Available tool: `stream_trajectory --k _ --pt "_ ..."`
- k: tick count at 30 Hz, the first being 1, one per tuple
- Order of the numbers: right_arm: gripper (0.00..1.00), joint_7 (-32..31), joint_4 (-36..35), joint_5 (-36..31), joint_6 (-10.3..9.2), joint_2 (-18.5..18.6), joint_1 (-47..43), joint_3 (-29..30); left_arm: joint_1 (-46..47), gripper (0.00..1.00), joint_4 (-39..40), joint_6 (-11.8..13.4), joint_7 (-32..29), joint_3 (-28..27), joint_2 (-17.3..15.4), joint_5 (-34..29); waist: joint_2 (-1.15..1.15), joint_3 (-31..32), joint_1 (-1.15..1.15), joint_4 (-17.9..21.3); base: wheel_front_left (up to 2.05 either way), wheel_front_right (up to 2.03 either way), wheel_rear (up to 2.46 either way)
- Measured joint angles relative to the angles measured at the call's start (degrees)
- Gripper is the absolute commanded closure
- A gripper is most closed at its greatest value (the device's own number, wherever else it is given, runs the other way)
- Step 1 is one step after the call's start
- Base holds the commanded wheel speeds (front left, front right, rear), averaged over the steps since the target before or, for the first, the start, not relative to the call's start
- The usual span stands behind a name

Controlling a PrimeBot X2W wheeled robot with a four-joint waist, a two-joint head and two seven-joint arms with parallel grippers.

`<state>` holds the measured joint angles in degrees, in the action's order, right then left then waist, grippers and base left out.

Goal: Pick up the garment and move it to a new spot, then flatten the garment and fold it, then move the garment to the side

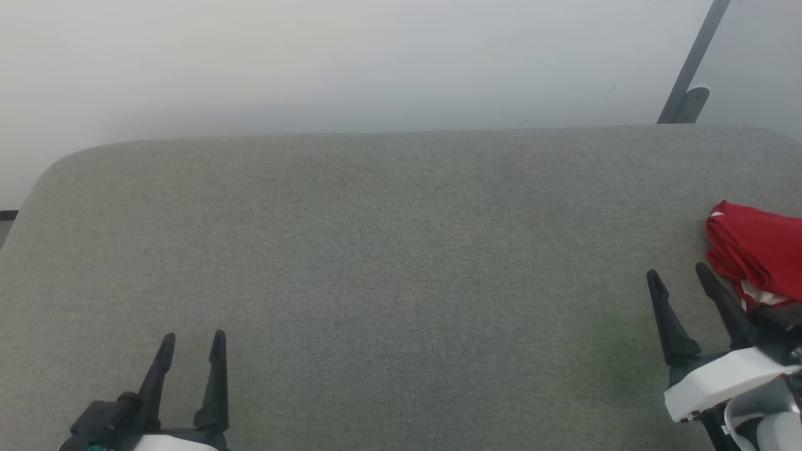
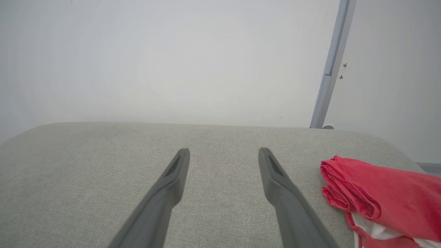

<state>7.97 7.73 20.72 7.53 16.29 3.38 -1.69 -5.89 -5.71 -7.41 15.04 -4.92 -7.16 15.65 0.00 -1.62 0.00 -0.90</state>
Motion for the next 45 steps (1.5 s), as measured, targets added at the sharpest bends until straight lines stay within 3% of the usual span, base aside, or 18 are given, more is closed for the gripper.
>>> stream_trajectory --k 3,4,9,45 --pt "0.0 0.0 0.1 0.0 0.0 -0.2 -0.3 0.0 0.0 0.0 0.2 0.0 0.0 -0.6 0.2 -0.1 0.0 0.0 0.0 0.0 0.0 0.0 0.0" --pt "1.0 0.0 0.5 0.0 0.0 -0.4 -0.6 -0.1 -0.1 1.0 -0.3 0.0 -0.1 -0.6 0.3 -0.1 0.0 0.0 0.0 0.0 0.0 0.0 0.0" --pt "1.0 -0.1 2.9 0.3 0.0 -1.9 -2.6 -0.5 -1.0 1.0 -2.8 0.0 -0.4 -0.4 1.2 0.4 0.0 0.0 0.0 0.0 0.0 0.0 0.0" --pt "1.0 -6.1 4.3 30.0 -0.01 -6.7 -0.9 3.1 3.8 1.0 -5.3 0.0 -9.0 -0.7 2.4 31.9 0.0 0.4 0.0 0.3 0.0 0.0 0.0"
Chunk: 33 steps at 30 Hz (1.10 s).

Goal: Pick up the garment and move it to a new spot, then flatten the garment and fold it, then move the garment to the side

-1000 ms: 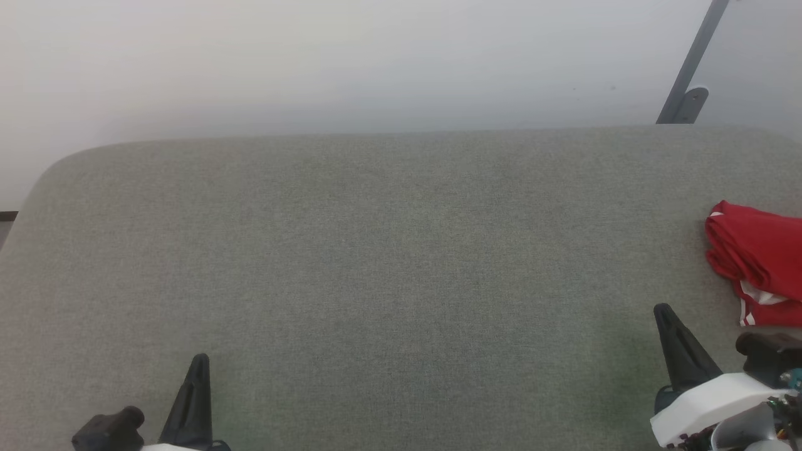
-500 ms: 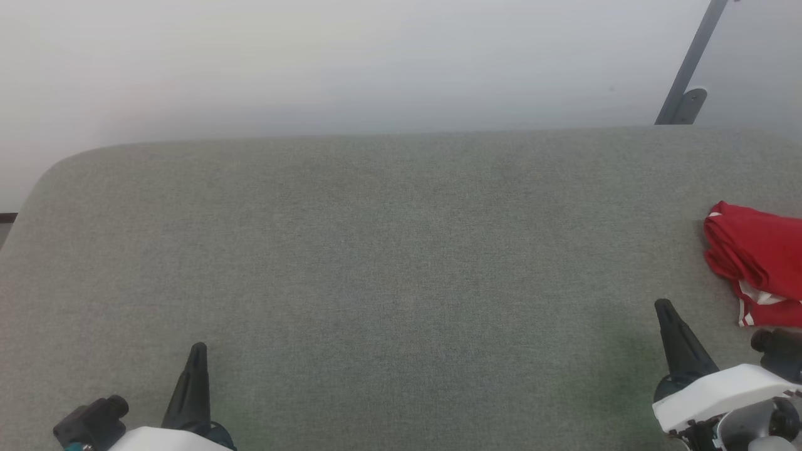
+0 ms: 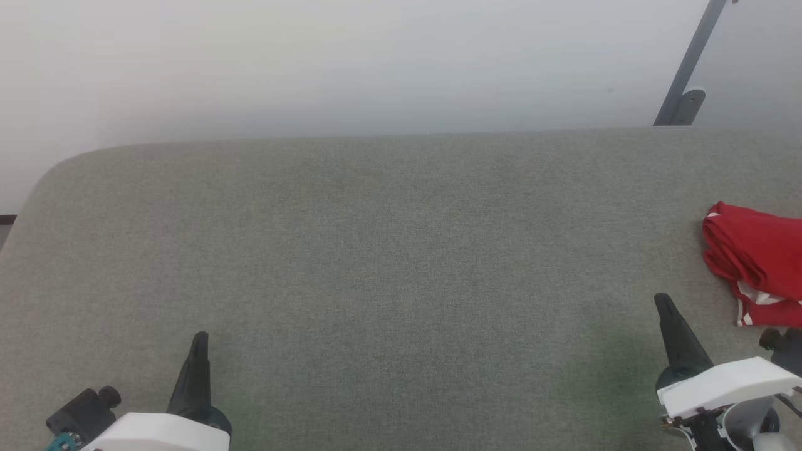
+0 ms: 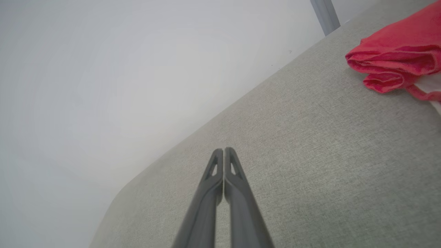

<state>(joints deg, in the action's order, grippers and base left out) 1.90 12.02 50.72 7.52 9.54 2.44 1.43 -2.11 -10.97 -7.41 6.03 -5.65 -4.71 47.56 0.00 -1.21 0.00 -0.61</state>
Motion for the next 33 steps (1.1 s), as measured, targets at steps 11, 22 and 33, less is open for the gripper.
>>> stream_trajectory --k 11,22,33 --pt "1.0 -1.4 0.4 7.1 -0.02 -1.0 0.3 0.8 1.2 1.0 -0.5 0.0 -2.4 -0.1 0.3 7.5 0.0 0.1 0.0 0.1 0.0 0.0 0.0" --pt "1.0 -2.5 0.8 13.3 -0.04 -2.1 1.1 1.6 2.4 1.0 -1.0 0.0 -4.1 -0.2 0.7 14.3 0.0 0.3 0.0 0.2 0.0 0.0 0.0" --pt "1.0 -3.8 1.0 19.0 -0.04 -3.0 1.5 2.4 3.5 1.0 -1.4 0.0 -5.9 -0.3 1.0 20.6 0.0 0.4 0.0 0.2 0.0 0.0 0.0"
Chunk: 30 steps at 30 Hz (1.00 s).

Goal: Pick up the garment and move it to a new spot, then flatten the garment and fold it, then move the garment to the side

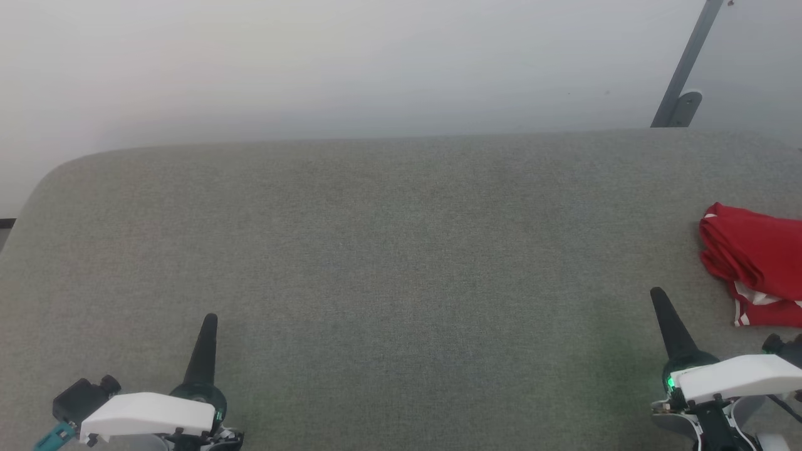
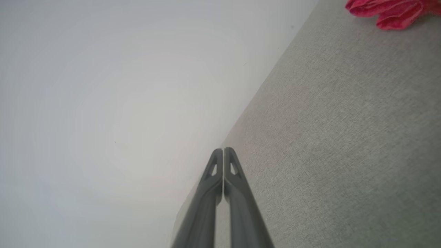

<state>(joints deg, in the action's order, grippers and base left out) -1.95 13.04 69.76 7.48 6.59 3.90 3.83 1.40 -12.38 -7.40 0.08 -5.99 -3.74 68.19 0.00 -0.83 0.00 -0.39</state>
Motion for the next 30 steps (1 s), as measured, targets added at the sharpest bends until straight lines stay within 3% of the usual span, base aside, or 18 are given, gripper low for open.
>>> stream_trajectory --k 30 --pt "1.0 -2.7 0.5 13.0 0.0 -2.2 1.1 1.7 2.5 1.0 -0.9 0.0 -3.9 -0.3 0.5 14.0 0.0 0.3 0.0 0.2 0.0 0.0 0.0"
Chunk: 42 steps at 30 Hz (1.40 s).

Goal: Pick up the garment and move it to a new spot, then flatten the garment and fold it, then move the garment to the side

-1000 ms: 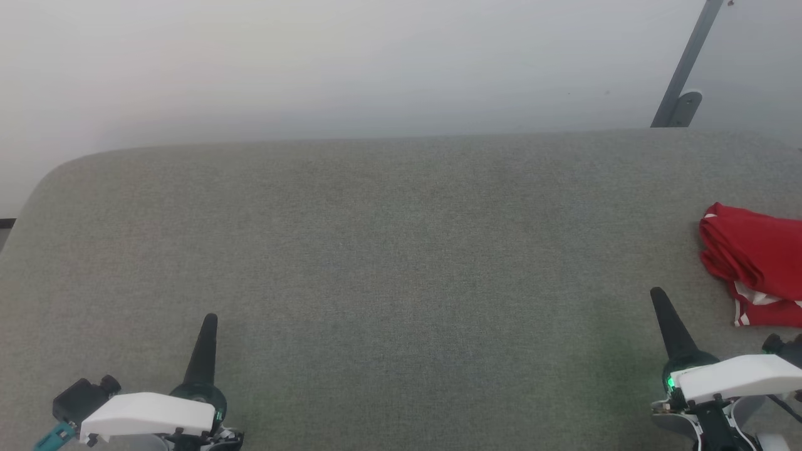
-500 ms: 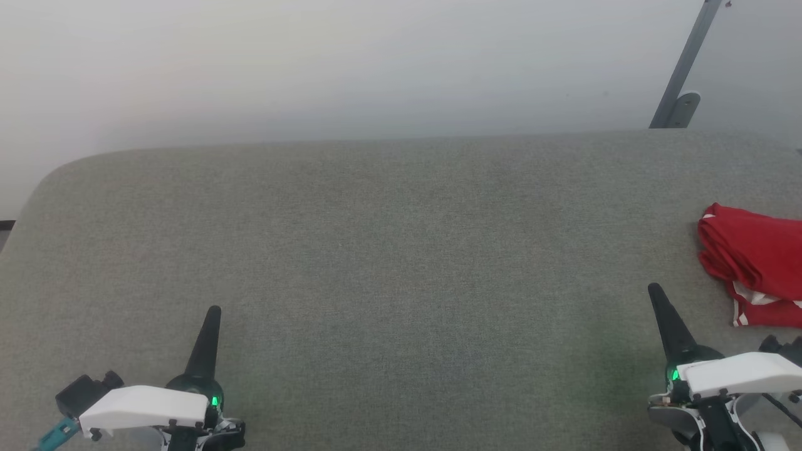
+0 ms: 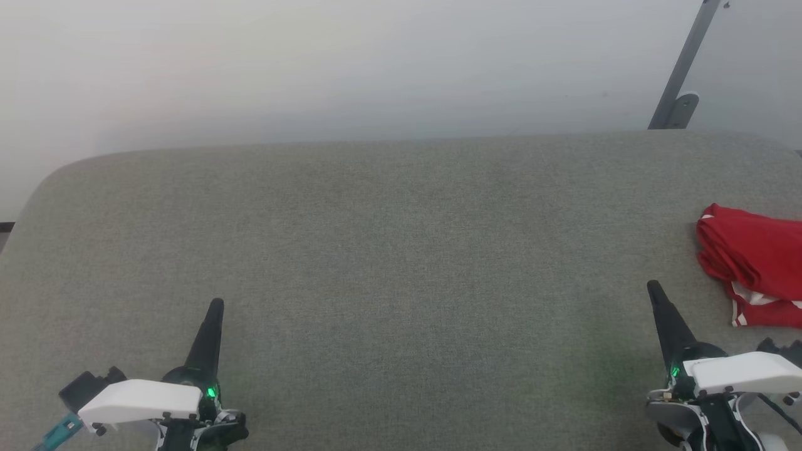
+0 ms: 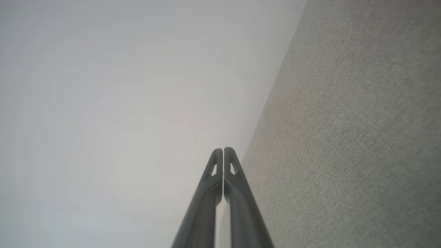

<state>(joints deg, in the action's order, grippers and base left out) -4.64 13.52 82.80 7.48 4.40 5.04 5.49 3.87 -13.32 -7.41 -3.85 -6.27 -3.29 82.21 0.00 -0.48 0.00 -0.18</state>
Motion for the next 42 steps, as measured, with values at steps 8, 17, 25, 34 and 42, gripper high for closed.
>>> stream_trajectory --k 8,17,25,34,42 --pt "1.0 -0.5 0.1 2.6 0.0 -0.5 0.2 0.3 0.9 1.0 -0.2 0.0 -0.6 -0.1 0.1 2.9 0.0 0.1 0.0 0.0 0.0 0.0 0.0" --pt "1.0 -1.2 0.2 5.8 0.0 -0.9 0.6 0.6 1.2 1.0 -0.5 0.0 -1.7 -0.1 0.2 6.3 0.0 0.2 0.0 0.1 0.0 0.0 0.0" --pt "1.0 -1.8 0.4 8.8 0.0 -1.3 0.9 1.0 2.0 1.0 -0.7 0.0 -2.6 -0.2 0.3 9.6 0.0 0.3 0.0 0.2 0.0 0.0 0.0" --pt "1.0 -1.9 0.4 9.5 0.0 -1.5 1.0 1.1 2.1 1.0 -0.8 0.0 -2.7 -0.2 0.3 10.1 0.0 0.3 0.0 0.2 0.0 0.0 0.0" --pt "1.0 -1.9 0.4 9.5 0.0 -1.5 1.0 1.1 2.1 1.0 -0.8 0.0 -2.7 -0.2 0.4 10.1 0.0 0.3 0.0 0.2 0.0 0.0 0.0"
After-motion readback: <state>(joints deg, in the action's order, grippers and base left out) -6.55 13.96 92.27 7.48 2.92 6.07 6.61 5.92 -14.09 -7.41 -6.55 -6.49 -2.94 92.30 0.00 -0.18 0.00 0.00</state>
